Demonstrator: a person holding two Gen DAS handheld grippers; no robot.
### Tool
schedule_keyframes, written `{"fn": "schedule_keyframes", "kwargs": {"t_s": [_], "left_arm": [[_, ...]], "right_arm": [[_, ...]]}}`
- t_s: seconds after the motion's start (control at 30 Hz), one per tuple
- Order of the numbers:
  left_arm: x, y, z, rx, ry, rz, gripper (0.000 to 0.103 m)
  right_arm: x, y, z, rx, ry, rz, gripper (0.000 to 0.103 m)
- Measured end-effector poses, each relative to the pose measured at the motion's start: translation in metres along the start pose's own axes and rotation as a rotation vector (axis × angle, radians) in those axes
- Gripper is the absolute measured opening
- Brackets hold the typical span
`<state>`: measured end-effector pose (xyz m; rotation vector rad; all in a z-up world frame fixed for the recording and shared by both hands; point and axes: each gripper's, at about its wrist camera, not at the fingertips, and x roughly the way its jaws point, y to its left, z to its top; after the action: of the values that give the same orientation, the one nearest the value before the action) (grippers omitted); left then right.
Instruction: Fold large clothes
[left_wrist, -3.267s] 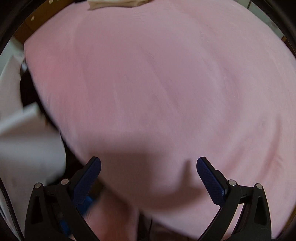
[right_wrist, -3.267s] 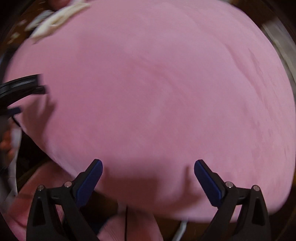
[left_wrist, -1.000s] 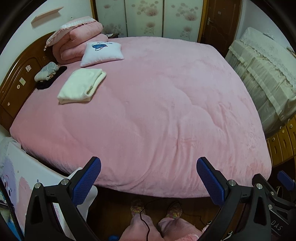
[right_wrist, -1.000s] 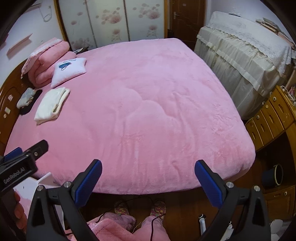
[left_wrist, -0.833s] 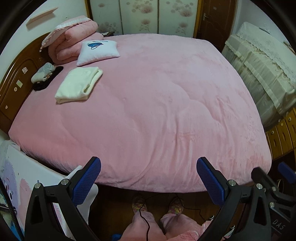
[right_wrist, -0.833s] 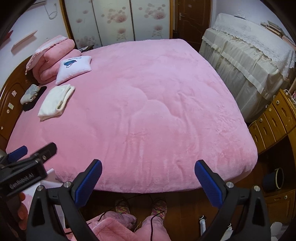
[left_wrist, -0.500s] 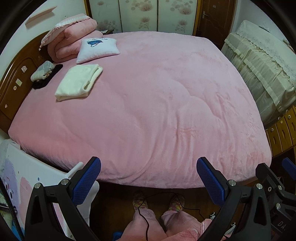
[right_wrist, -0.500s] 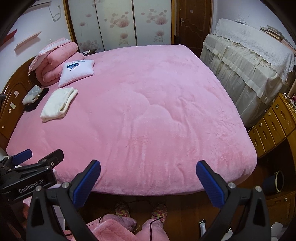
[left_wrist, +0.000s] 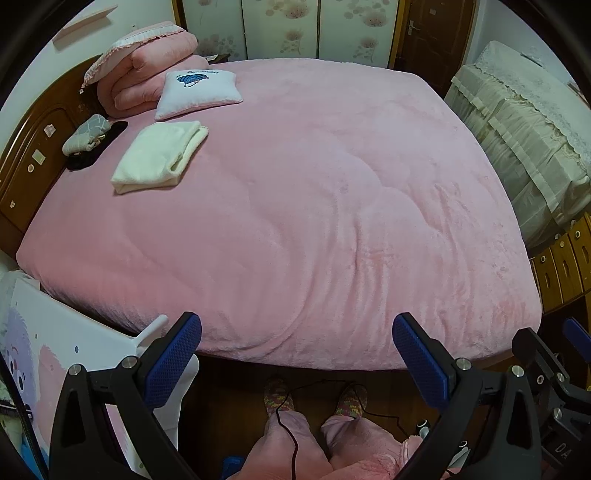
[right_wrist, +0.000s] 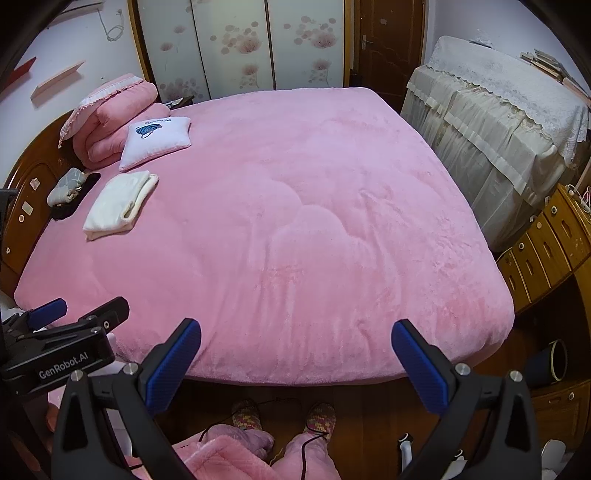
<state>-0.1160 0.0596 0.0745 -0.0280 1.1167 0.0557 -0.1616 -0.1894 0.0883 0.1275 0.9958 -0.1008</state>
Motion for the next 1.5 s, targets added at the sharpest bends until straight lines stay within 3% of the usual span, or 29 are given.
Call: {"fn": "schedule_keyframes", "kwargs": {"t_s": [1.5], "left_arm": [[-0.0053, 0.0084, 0.0027, 0.022, -0.010, 0.013, 0.102]], "right_arm": [[0.0064, -0.0049, -0.0015, -0.002, 0.020, -0.014, 0.103]]}}
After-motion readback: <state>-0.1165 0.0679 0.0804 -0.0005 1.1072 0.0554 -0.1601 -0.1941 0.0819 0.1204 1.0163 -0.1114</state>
